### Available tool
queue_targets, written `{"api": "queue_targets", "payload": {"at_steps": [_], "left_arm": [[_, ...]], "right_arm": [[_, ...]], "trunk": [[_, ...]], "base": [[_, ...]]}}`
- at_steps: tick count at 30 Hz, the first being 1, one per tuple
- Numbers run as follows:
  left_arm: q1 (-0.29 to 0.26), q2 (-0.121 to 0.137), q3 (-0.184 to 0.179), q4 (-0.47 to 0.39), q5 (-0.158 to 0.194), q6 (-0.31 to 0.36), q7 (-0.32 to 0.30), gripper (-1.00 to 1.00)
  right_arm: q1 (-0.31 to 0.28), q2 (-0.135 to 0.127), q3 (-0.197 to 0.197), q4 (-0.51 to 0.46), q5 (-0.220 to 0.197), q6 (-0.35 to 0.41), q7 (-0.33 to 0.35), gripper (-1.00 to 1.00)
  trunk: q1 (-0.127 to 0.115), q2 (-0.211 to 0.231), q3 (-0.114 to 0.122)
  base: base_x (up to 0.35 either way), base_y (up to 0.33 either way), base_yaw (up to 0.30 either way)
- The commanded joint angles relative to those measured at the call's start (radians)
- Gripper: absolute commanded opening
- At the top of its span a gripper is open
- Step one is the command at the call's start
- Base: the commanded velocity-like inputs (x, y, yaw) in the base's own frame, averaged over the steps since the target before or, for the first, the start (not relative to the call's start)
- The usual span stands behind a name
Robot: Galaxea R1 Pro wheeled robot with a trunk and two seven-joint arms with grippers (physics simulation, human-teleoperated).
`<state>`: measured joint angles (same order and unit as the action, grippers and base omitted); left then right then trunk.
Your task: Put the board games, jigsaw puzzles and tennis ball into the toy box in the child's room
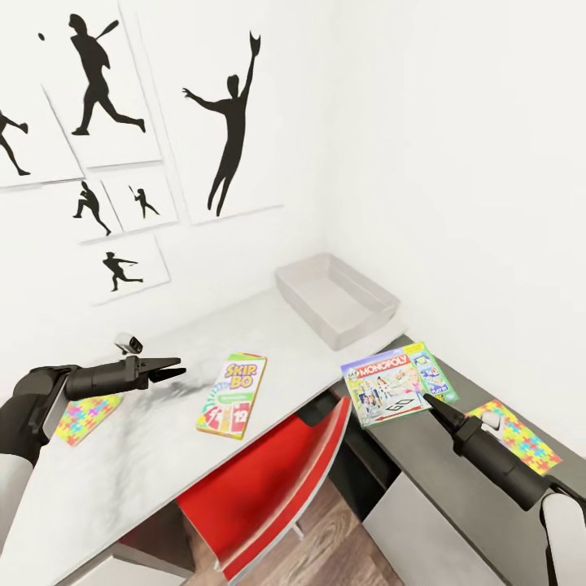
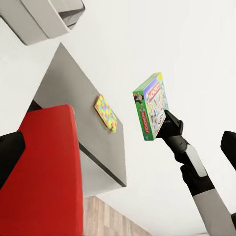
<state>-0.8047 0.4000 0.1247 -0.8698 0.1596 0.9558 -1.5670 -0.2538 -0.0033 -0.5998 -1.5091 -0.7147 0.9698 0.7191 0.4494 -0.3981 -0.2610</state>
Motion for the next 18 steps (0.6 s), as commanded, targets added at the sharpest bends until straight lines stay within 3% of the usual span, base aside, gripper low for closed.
{"api": "queue_targets", "payload": {"at_steps": [1, 6, 18], "left_arm": [[-0.001, 0.0, 0.0, 0.0, 0.0, 0.011, -0.004, 1.0], [-0.001, 0.0, 0.0, 0.0, 0.0, 0.011, -0.004, 1.0], [-0.001, -0.001, 0.0, 0.001, 0.0, 0.011, -0.004, 1.0]], "right_arm": [[-0.001, 0.0, -0.001, 0.0, 0.003, 0.005, 0.005, -1.0], [-0.001, -0.001, -0.001, 0.0, 0.003, 0.005, 0.005, -1.0], [-0.001, -0.001, -0.001, 0.0, 0.004, 0.004, 0.005, -1.0]], "trunk": [[0.001, -0.002, -0.002], [0.001, -0.002, -0.002], [0.001, -0.002, -0.002]], "base": [[0.0, 0.129, -0.002], [0.0, 0.127, -0.001], [0.041, 0.01, 0.0]]}}
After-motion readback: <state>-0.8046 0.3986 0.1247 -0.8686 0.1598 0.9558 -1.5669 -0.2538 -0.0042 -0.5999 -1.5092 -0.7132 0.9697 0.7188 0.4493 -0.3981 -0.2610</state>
